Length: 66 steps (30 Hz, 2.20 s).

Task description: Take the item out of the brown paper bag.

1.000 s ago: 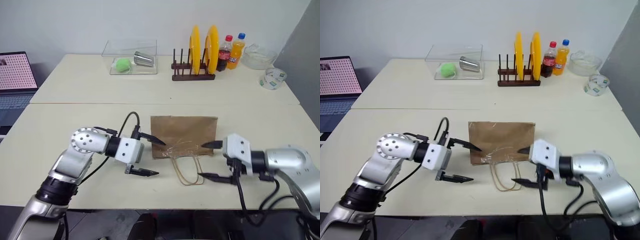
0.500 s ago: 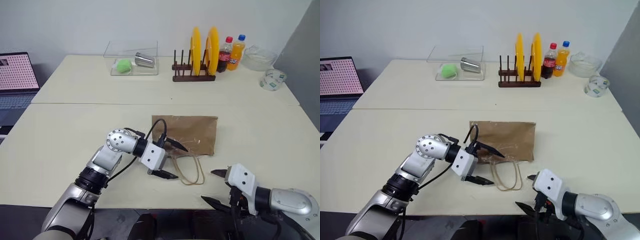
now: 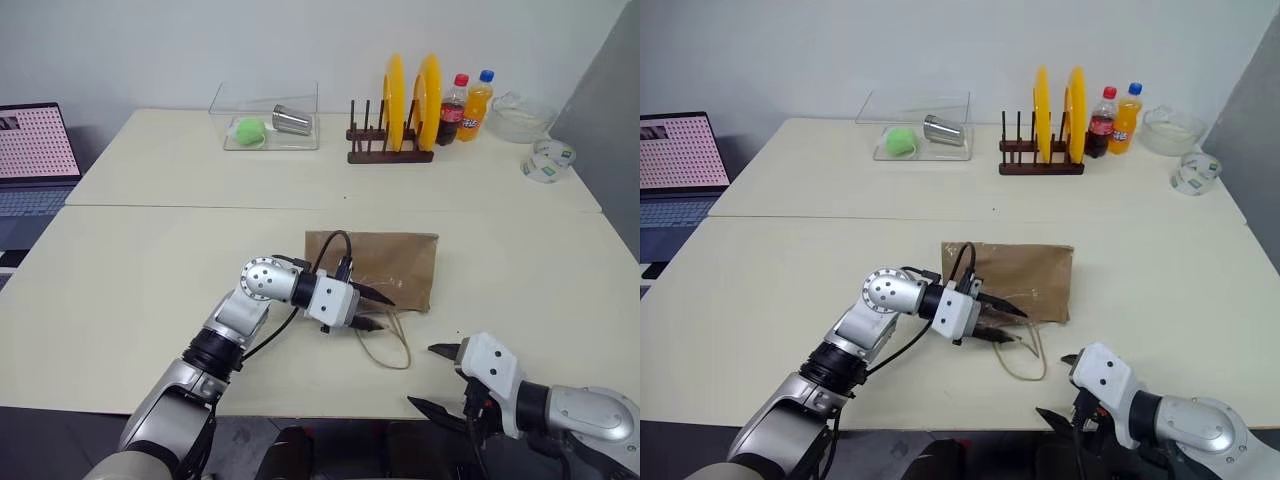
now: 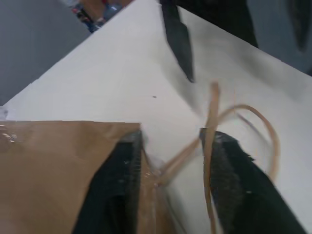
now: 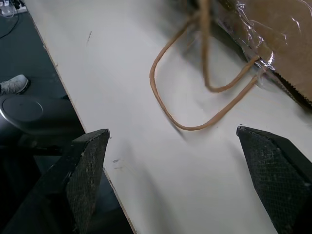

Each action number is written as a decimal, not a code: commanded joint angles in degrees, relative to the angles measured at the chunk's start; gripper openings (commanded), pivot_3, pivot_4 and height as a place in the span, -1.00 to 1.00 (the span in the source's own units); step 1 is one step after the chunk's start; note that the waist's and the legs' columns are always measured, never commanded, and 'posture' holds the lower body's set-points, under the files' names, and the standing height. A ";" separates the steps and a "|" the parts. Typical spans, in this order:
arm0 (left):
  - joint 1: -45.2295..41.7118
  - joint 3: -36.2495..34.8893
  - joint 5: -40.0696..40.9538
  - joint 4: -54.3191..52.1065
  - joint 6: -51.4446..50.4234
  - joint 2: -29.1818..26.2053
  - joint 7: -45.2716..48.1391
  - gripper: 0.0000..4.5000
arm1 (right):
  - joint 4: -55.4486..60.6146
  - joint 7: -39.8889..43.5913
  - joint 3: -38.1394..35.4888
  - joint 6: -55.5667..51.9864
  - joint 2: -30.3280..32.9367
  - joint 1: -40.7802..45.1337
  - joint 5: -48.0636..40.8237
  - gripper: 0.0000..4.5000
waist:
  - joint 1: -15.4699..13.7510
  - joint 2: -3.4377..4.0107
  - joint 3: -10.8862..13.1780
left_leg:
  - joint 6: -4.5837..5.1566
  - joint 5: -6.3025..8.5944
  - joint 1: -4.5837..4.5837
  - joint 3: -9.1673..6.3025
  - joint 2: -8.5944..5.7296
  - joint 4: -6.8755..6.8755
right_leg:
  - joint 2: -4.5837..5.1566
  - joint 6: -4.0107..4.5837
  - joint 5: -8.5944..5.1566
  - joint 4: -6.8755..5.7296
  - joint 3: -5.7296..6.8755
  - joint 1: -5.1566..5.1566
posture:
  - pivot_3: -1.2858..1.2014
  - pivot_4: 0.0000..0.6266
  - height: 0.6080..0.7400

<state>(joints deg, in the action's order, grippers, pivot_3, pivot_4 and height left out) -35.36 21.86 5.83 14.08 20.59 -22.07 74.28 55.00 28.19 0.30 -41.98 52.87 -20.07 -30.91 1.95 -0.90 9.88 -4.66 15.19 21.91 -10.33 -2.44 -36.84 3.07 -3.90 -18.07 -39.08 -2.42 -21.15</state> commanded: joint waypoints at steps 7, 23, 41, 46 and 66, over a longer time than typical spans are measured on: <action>-4.22 -4.72 1.82 -1.50 -6.63 0.63 -5.06 -0.99 | 3.17 -3.76 5.23 -2.36 -2.73 6.69 0.04 0.96 | -0.07 -0.02 0.01 | 0.00 0.00 0.02 -0.03 -0.02 -0.02 | 0.01 -0.01 0.00 0.01 0.01 0.00 | 0.03 -0.52 1.00; -10.61 -5.62 0.50 1.94 -7.30 1.48 -8.06 -1.00 | -13.98 -0.98 20.85 0.23 -9.58 23.83 13.65 0.08 | -0.09 -0.03 0.01 | -0.03 -0.01 0.07 -0.07 -0.04 -0.01 | 0.02 -0.01 0.01 0.02 0.03 -0.08 | 0.03 -0.52 1.00; -29.39 -12.00 0.01 23.42 -12.60 4.15 -17.15 -1.00 | -23.87 1.68 28.92 3.88 -10.18 22.30 30.13 -0.99 | -0.06 -0.05 -0.01 | -0.03 -0.02 0.04 -0.08 -0.08 -0.07 | 0.03 -0.06 0.03 0.01 0.04 -0.03 | 0.03 -0.52 1.00; -33.52 -13.82 0.25 28.28 -12.65 4.68 -18.59 -1.00 | -23.70 2.63 29.20 3.46 -10.56 21.80 31.32 -0.99 | -0.05 -0.06 -0.01 | -0.03 -0.02 0.05 -0.09 -0.10 -0.08 | 0.04 -0.07 0.03 0.02 0.04 -0.03 | 0.03 -0.52 1.00; -43.73 -20.24 0.94 39.22 -12.38 3.12 -22.74 -1.00 | -24.47 5.68 27.38 5.84 -10.44 20.76 35.29 -0.99 | 0.03 -0.25 0.03 | -0.09 -0.05 0.14 -0.11 -0.08 -0.05 | 0.03 -0.07 0.03 0.01 0.07 -0.17 | 0.03 -0.52 1.00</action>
<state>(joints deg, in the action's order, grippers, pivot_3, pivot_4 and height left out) -77.34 3.15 5.74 54.09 6.73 -18.96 52.60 34.05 31.20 25.30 -34.22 41.59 3.07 3.87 1.97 -1.15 9.91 -4.77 15.13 22.04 -10.43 -2.54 -36.89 3.12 -3.97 -18.03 -39.06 -2.35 -21.28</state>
